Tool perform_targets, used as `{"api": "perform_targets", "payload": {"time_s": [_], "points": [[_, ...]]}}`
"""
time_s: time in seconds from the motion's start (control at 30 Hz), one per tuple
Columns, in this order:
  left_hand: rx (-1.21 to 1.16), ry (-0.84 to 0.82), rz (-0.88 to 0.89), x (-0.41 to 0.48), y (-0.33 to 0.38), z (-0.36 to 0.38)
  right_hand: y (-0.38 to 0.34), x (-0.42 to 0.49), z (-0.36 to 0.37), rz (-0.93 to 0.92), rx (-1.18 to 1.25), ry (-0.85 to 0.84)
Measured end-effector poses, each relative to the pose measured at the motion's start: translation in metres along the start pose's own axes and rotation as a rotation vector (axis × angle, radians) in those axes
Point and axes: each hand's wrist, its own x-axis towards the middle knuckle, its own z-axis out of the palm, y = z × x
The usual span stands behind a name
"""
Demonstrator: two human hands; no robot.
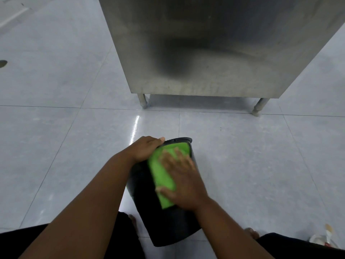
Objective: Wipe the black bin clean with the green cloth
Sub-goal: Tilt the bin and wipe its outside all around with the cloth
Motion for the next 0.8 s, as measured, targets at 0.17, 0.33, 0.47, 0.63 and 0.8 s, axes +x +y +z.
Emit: {"api": "perform_targets", "payload": {"time_s": [0.17,0.33,0.47,0.63,0.8], "points": [[-0.083,-0.014,-0.028,-0.001,-0.005,0.0,0.038,0.011,-0.012,0.769,0.716,-0.045],[-0.205,-0.047,-0.054,-0.003,0.001,0.003,-0.012,0.02,-0.007,0.569,0.257,0.029],[-0.253,-0.068,-0.062,-0.001,-0.006,0.001,-0.06,0.01,0.006,0.144,-0.077,0.02],[-0.167,-0.079,-0.061,0.0,-0.009,-0.003,-0.05,-0.001,0.012,-0.47,-0.159,-0.181],[-0.07,-0.039,-0.029,0.001,-0.013,-0.007,0.004,-0.001,0.002,-0.193,-0.031,0.04]]}}
